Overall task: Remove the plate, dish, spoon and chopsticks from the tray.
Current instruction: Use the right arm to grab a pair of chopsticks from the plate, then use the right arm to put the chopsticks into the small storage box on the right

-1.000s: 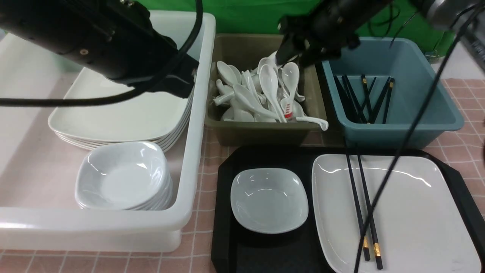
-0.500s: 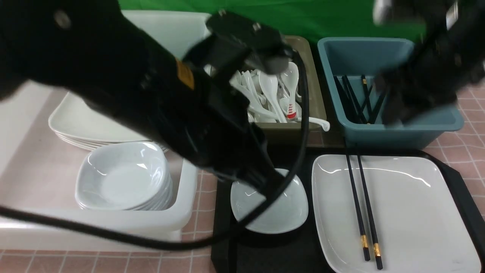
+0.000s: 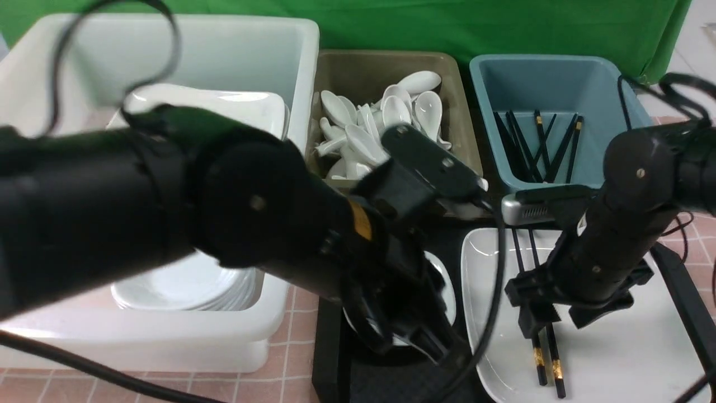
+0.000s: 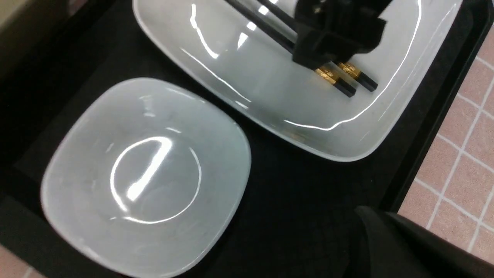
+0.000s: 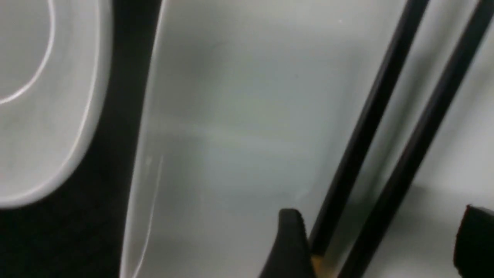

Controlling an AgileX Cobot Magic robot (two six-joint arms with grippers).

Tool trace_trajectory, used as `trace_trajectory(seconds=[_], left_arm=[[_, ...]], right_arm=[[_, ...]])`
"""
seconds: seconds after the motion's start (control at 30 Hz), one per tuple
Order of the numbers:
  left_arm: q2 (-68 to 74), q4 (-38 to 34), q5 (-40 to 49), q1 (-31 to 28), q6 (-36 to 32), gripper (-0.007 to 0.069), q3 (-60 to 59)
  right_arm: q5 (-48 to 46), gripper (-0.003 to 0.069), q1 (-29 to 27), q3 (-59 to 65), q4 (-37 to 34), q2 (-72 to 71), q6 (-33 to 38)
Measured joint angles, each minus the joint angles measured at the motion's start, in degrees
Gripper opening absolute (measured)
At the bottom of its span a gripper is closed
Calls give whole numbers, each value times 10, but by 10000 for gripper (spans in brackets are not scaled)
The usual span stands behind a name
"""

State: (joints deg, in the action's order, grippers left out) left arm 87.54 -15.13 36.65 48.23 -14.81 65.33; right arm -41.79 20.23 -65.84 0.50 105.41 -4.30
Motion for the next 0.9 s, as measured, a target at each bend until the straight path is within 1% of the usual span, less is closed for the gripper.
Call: trace_trajectory(seconds=[0.1, 0.17, 0.23, 0.27, 0.3, 0.33, 0.37, 0.53, 0.6, 0.7, 0.8, 0.83, 0.9], left_arm=[[16, -1, -5, 5, 4, -3, 0], [21, -1, -5, 5, 4, -3, 0], [22, -1, -5, 5, 4, -3, 0], [22, -1, -5, 5, 4, -3, 0], [22, -1, -5, 5, 4, -3, 0], [22, -1, -5, 5, 4, -3, 0], [22, -1, -5, 5, 4, -3, 0], [22, -1, -5, 5, 24, -3, 0], [22, -1, -5, 5, 29, -3, 2], [22, -1, -11, 5, 30, -3, 10], [22, 2, -47, 5, 30, -3, 42], [22, 2, -50, 5, 30, -3, 44], [22, 2, -99, 5, 30, -3, 67]], right_arm=[[13, 569, 0, 0, 0, 21, 0], [14, 512, 0, -1, 6, 27, 0], [14, 419, 0, -2, 13, 29, -1], [14, 353, 0, -3, 17, 30, 0], [14, 340, 0, -3, 18, 30, 0], [9, 204, 0, -5, 19, 31, 2], [6, 161, 0, -6, 18, 31, 4], [-47, 173, 0, -5, 9, 11, 11], [-85, 173, 0, -4, 9, -19, 21], [-111, 173, 0, -3, 8, -55, 25], [-128, 173, -3, -2, 9, -132, 33], [-128, 173, -4, -2, 9, -136, 33], [-113, 173, -27, -10, 8, -179, 35]])
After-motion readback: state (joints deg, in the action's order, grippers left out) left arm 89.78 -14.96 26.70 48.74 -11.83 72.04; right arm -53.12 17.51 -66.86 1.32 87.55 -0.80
